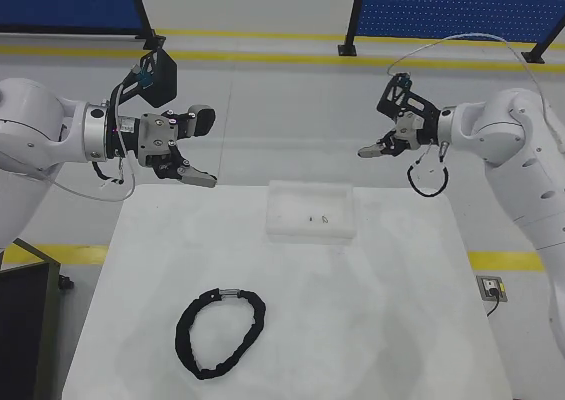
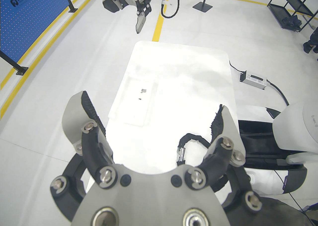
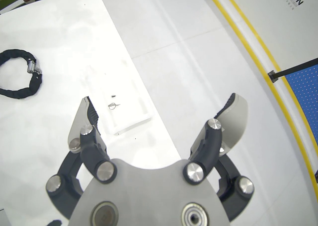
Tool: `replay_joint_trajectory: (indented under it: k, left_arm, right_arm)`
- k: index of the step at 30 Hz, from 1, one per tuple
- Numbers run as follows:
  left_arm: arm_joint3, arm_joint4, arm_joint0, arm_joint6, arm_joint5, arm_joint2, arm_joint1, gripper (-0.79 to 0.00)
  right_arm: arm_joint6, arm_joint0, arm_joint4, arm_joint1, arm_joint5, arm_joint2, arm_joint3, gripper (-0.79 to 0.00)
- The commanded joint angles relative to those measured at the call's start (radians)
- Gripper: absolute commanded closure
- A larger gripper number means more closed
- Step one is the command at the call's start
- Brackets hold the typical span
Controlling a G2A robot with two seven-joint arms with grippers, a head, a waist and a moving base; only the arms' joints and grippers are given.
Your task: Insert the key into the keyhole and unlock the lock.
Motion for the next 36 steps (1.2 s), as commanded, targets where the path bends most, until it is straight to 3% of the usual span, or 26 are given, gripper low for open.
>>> replay_joint_trajectory:
  k: [1, 8, 15, 21, 29, 36]
  left_arm:
    - [0.0, 0.0, 0.0, 0.0, 0.0, 0.0, 0.0, -0.785]
    - [0.0, 0.0, 0.0, 0.0, 0.0, 0.0, 0.0, -0.785]
    - [0.0, 0.0, 0.0, 0.0, 0.0, 0.0, 0.0, -0.785]
    - [0.0, 0.0, 0.0, 0.0, 0.0, 0.0, 0.0, -0.785]
    - [0.0, 0.0, 0.0, 0.0, 0.0, 0.0, 0.0, -0.785]
    - [0.0, 0.0, 0.0, 0.0, 0.0, 0.0, 0.0, -0.785]
  right_arm:
    - [0.022, 0.007, 0.003, -0.011, 0.005, -0.027, 0.018, -0.785]
    - [0.293, 0.046, 0.199, -0.076, 0.163, -0.135, 0.087, -0.785]
    - [0.444, 0.06, 0.297, -0.142, 0.324, -0.225, 0.114, -0.785]
    - [0.456, 0.055, 0.36, -0.195, 0.495, -0.269, 0.155, -0.785]
    - [0.374, 0.027, 0.453, -0.244, 0.657, -0.268, 0.234, -0.785]
    - [0.376, 0.022, 0.472, -0.251, 0.664, -0.266, 0.247, -0.785]
